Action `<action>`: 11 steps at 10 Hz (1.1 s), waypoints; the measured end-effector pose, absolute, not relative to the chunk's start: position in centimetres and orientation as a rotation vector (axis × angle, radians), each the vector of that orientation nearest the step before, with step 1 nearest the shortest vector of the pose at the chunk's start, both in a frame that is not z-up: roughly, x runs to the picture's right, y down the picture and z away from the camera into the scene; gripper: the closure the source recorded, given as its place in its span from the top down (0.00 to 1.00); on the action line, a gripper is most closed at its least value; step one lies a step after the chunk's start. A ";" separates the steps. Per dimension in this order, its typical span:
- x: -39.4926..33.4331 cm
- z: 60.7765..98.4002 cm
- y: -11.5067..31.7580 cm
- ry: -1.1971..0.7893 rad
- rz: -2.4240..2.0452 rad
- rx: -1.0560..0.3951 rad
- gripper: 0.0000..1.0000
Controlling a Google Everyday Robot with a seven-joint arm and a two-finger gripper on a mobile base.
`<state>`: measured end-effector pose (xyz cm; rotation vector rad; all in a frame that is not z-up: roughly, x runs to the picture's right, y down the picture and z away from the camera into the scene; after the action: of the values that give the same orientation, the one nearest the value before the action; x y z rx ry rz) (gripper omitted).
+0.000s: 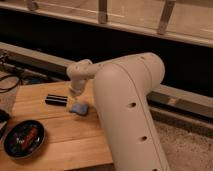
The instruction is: Wipe the white sponge on the table
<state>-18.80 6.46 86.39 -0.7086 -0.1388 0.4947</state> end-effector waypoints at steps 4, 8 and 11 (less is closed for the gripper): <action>-18.7 86.8 7.0 -0.136 0.498 -0.730 0.80; -18.0 89.2 9.9 -0.141 0.545 -0.784 0.80; -18.0 90.6 11.6 -0.147 0.565 -0.825 0.80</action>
<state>-17.97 11.65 90.62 -0.8253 -0.1470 0.5655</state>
